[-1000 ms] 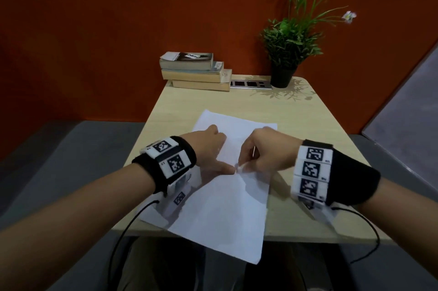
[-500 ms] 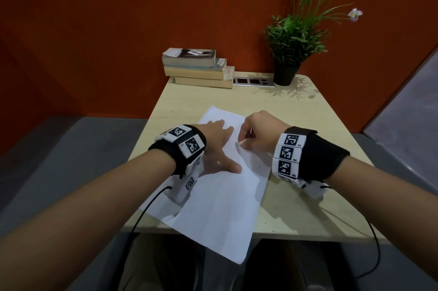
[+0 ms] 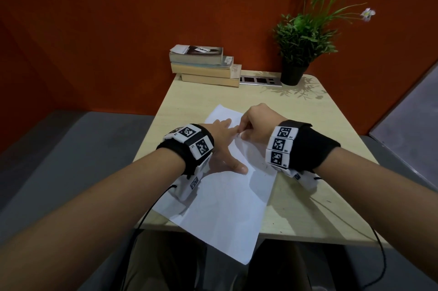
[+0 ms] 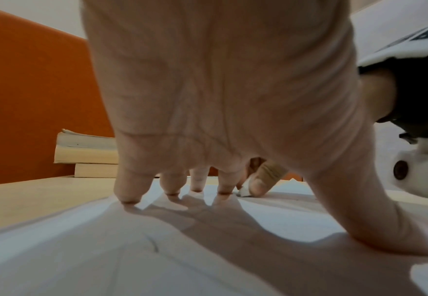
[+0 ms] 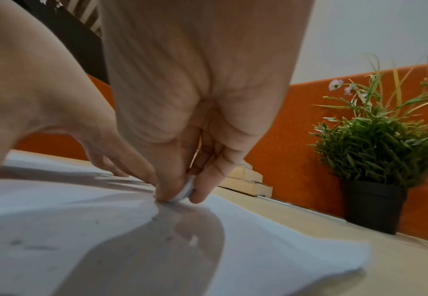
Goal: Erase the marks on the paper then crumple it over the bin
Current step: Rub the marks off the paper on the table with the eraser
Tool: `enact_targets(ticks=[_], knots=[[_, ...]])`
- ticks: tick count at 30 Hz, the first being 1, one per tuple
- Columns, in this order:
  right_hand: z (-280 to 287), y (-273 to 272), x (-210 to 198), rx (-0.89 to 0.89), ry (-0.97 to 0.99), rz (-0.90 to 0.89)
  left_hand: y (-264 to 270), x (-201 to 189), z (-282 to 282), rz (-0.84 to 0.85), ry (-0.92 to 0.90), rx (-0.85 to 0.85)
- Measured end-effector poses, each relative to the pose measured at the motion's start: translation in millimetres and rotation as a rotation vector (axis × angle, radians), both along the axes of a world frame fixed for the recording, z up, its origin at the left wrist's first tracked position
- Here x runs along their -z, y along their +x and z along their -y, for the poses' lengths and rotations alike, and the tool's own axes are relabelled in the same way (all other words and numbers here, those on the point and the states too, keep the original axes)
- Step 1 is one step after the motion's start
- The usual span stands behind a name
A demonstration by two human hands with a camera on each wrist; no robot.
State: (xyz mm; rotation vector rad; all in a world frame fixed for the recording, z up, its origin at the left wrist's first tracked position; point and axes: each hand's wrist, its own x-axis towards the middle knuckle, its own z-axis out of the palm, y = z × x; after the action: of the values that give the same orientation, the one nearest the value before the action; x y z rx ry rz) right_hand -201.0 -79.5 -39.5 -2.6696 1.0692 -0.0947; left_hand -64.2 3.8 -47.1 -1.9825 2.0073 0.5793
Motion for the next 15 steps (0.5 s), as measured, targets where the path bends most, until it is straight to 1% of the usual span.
enact_targets(ticks=[5, 9, 11, 15], knots=[[-22.2, -22.5, 3.0, -0.052, 0.050, -0.025, -1.1, 2.6, -4.9, 0.039, -0.010, -0.021], [-41.1, -42.3, -0.7, -0.146, 0.115, -0.084, -1.2, -2.3, -5.0, 0.014, 0.026, -0.027], [-36.8, -37.9, -3.8, -0.150, 0.116, -0.095, -1.0, -3.3, -4.3, 0.015, 0.031, -0.025], [-8.6, -11.5, -2.9, -0.067, 0.055, -0.055, -0.1, 0.4, -3.5, 0.016, -0.009, -0.014]])
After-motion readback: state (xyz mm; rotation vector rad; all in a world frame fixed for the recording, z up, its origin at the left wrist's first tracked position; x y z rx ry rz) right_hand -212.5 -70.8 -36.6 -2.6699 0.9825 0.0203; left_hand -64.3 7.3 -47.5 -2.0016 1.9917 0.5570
